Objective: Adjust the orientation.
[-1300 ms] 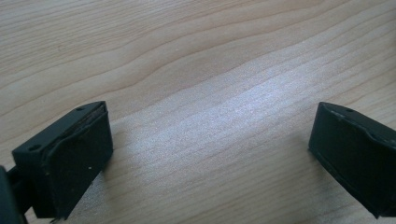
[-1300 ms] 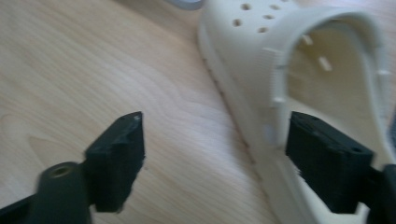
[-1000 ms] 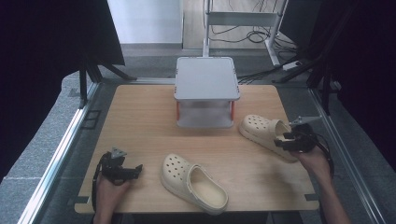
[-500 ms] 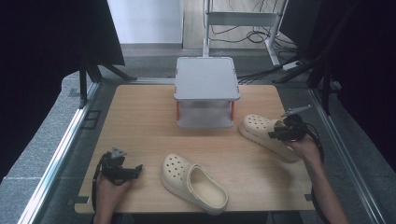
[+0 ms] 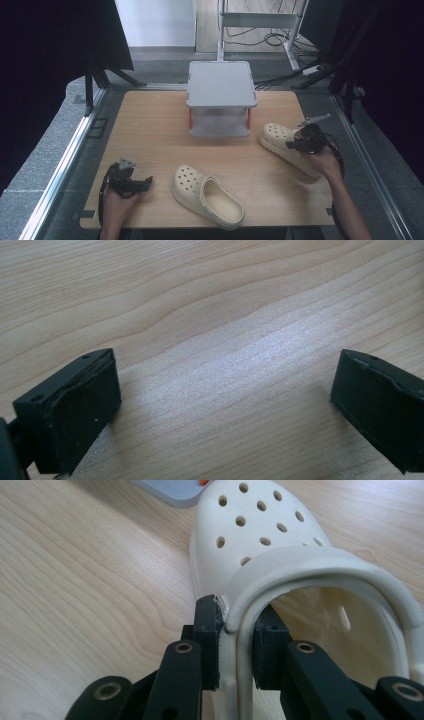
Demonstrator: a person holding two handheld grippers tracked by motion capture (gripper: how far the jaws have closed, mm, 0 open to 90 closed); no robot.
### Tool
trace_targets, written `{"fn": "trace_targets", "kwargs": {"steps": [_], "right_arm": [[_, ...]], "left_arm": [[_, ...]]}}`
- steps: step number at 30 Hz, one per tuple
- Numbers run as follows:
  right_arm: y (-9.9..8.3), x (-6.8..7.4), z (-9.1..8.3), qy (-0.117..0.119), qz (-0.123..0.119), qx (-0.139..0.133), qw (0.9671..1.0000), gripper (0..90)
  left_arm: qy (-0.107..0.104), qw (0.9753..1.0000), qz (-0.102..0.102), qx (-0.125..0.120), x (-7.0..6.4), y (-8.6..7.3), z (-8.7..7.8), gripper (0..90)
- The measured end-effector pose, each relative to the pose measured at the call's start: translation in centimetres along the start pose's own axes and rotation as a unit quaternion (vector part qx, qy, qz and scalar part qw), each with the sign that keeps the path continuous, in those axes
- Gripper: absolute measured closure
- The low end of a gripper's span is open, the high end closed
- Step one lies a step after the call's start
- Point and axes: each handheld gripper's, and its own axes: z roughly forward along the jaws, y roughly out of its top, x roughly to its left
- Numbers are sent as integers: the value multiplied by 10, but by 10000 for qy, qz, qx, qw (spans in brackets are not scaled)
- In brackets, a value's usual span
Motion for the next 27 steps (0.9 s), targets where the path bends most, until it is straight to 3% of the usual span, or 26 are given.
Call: {"fn": "trace_targets", "kwargs": {"steps": [3,5,12,20,27], "right_arm": [[2,10,-11,-138,63,-37,9999,762],[4,17,-19,-187,227,-51,9996,761],[9,47,-29,-97,229,36,9997,762],[20,88,-23,191,-26,37,9998,762],[33,126,-7,503,-241,8,9984,763]], "left_arm": [[0,10000,0,0,0,0,0,0],[-1,10000,9,4,0,0,0,0],[-3,10000,10,1,0,1,1,0],[-5,10000,8,0,0,1,0,0],[-8,10000,9,7,0,1,0,0]]}}
